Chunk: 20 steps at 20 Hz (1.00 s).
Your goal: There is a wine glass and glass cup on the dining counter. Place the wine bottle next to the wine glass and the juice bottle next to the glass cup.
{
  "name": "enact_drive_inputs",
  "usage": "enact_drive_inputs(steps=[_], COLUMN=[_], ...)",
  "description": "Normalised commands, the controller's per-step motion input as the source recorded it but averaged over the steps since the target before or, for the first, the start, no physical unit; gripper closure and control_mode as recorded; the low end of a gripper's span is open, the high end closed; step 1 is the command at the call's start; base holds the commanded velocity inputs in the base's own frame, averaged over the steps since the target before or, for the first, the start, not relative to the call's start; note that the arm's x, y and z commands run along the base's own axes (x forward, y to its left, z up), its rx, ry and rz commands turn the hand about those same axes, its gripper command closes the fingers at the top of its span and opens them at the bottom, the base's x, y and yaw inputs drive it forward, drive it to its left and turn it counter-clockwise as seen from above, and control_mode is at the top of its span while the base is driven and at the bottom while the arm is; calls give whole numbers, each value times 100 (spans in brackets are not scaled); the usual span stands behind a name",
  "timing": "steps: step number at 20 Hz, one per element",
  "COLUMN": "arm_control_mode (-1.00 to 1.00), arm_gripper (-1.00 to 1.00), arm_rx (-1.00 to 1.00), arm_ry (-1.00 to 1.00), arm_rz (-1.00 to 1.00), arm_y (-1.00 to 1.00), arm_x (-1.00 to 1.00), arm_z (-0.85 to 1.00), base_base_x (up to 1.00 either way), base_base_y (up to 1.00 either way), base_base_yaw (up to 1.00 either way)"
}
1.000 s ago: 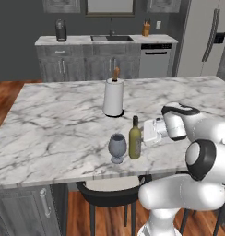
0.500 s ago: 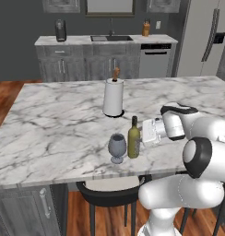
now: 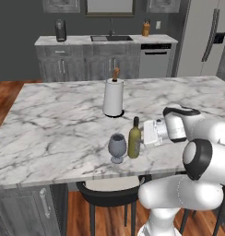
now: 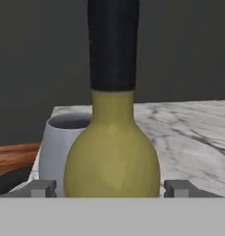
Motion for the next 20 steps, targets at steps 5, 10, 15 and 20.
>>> enact_drive_inputs(steps=[5,10,15,20], arm_control_mode=[-100,-100,-100,-100], arm_gripper=[-100,-100,-100,-100], arm_rx=[2,0,1,5], arm_ry=[0,0,2,7], arm_rz=[0,0,0,0], arm_y=[-2,-5,-13,-30], arm_x=[-7,-3,-1,-3], arm_z=[0,0,0,0], base_base_x=[0,0,0,0], base_base_y=[0,0,0,0], base_base_yaw=[0,0,0,0])
